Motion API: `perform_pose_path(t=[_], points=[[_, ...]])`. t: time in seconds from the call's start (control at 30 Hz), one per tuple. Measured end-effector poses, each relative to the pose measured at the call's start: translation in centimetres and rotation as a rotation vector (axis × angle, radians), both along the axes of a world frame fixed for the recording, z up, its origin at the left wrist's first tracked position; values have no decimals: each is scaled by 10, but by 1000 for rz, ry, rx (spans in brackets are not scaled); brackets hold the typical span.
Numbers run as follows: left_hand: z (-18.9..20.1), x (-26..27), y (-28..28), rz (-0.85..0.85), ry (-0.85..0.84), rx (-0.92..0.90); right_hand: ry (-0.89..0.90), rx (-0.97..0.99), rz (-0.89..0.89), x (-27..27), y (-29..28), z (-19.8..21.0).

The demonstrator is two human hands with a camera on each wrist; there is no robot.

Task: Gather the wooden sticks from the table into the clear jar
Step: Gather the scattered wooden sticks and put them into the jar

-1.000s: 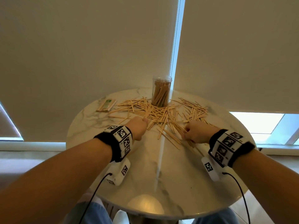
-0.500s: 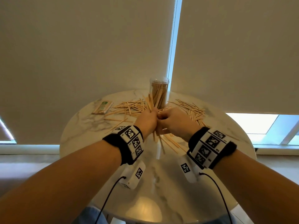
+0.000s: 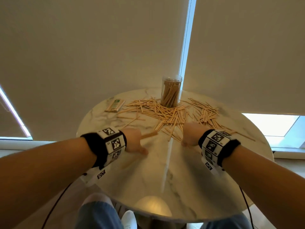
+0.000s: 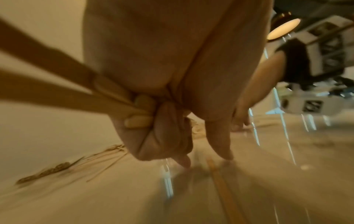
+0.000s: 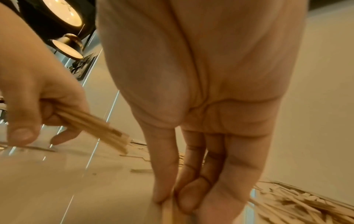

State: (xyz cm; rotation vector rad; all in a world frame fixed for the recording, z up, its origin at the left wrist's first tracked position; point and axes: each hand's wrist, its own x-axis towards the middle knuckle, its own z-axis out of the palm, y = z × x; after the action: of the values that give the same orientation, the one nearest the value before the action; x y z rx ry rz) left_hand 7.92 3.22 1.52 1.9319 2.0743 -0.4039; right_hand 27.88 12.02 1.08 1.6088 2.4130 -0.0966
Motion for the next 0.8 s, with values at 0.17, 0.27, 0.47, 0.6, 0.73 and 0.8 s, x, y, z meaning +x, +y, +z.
perform_pose_path(t=[0.17,0.27,0.47,0.6,0.73,0.8], points=[[-15,14,-5,-25,6,-21,-55,-16,30,0,-9,4],[-14,24,-4,-21,37,-35,-72,-25,42,2,-14,5],[-3,26,1,55,-62,80,140,-78,-102,20,-13,2],[1,12,21,282,-632,284,661,-250,-269,35,-6,11],[2,23,34,482,-1213,377,964,-346,-222,31,-18,25],[3,32,38,478,-1338,387,1017,-368,-160,23,-24,29]])
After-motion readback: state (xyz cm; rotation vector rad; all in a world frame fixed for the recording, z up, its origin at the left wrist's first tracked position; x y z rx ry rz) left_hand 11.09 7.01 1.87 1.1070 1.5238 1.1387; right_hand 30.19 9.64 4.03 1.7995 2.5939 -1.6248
